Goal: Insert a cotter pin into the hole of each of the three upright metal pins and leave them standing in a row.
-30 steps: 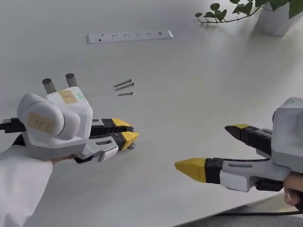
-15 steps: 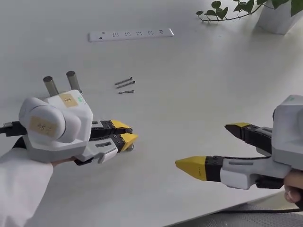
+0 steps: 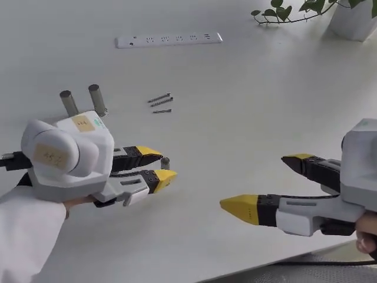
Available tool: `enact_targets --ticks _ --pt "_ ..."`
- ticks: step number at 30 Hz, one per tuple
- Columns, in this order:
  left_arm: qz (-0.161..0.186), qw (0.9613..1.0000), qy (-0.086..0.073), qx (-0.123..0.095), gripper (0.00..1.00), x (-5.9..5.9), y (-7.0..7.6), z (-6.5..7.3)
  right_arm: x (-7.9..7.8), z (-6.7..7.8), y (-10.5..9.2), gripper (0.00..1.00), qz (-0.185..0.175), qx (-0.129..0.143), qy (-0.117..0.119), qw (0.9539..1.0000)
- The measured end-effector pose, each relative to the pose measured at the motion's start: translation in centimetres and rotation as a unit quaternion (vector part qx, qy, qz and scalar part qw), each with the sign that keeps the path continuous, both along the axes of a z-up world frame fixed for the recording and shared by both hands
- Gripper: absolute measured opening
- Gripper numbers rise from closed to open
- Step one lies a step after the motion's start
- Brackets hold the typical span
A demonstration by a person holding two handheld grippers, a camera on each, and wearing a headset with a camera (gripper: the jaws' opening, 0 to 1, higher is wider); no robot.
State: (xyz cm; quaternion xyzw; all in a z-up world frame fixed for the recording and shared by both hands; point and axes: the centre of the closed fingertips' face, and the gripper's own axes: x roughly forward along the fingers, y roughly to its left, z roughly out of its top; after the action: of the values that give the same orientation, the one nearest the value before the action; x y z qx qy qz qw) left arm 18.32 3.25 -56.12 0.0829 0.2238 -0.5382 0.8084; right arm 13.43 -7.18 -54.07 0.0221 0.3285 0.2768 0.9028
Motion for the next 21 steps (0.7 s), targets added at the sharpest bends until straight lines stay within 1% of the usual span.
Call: enact_targets --ticks 2,3,4,5,7,8,9,10,11,12,13,15,16,17,18,20,21 --pt "-0.001 1.0 -0.002 -0.004 0.33 -0.3 0.1 0.3 0.0 0.0 0.0 0.93 0.001 -0.001 0.0 1.0" --pt "-0.004 1.0 0.001 -0.005 0.37 -0.5 0.0 0.4 0.0 0.0 0.0 0.93 0.001 -0.001 0.001 1.0" --pt "-0.007 0.9999 0.004 -0.011 0.41 -0.8 -0.1 0.7 -0.1 -0.1 0.0 0.93 0.002 -0.002 0.001 1.0" --pt "-0.008 0.9998 0.006 -0.014 0.49 -1.0 -0.1 0.8 -0.1 -0.1 0.0 0.93 0.002 -0.002 0.001 1.0" --pt "-0.012 0.9998 0.006 -0.016 0.58 -1.4 0.0 1.2 -0.1 -0.1 0.0 0.93 0.004 -0.002 0.001 1.0" --pt "-0.014 0.9997 0.009 -0.02 0.62 -1.6 0.0 1.3 -0.1 -0.1 0.0 0.93 0.005 -0.002 0.001 1.0" --pt "-0.016 0.9994 0.011 -0.028 0.64 -1.9 0.0 1.7 -0.1 0.0 0.0 0.93 0.006 -0.002 0.001 1.0" --pt "-0.017 0.9989 0.019 -0.039 0.64 -2.3 -0.1 2.0 -0.1 0.0 0.1 0.93 0.007 -0.002 0.0 1.0" --pt "-0.02 0.9982 0.022 -0.052 0.63 -2.7 -0.3 2.5 -0.1 0.0 0.1 0.93 0.008 -0.003 0.0 1.0" --pt "-0.019 0.998 0.025 -0.054 0.65 -2.8 -0.3 2.7 -0.1 0.0 0.1 0.92 0.008 -0.004 0.0 1.0" --pt "-0.018 0.998 0.025 -0.055 0.67 -2.9 -0.2 2.8 0.0 0.1 0.1 0.92 0.009 -0.005 -0.001 0.9999" --pt "-0.021 0.9977 0.028 -0.058 0.76 -3.5 -0.3 2.9 0.0 0.1 0.1 0.92 0.012 -0.008 -0.001 0.9999" --pt "-0.021 0.9976 0.029 -0.06 0.8 -3.5 -0.3 3.0 0.0 0.1 0.1 0.92 0.014 -0.009 -0.001 0.9999" --pt "-0.019 0.9968 0.041 -0.066 0.84 -3.8 -0.3 3.0 0.0 0.1 0.2 0.92 0.016 -0.01 -0.001 0.9998" --pt "-0.015 0.9963 0.044 -0.072 0.88 -3.9 -0.2 3.1 0.1 0.2 0.2 0.92 0.019 -0.012 -0.001 0.9998" --pt "-0.01 0.996 0.048 -0.075 0.94 -4.0 -0.1 3.1 0.2 0.3 0.2 0.91 0.022 -0.014 -0.003 0.9996" --pt "-0.008 0.9959 0.046 -0.078 0.97 -4.1 -0.1 3.2 0.3 0.5 0.2 0.91 0.025 -0.015 -0.004 0.9996"
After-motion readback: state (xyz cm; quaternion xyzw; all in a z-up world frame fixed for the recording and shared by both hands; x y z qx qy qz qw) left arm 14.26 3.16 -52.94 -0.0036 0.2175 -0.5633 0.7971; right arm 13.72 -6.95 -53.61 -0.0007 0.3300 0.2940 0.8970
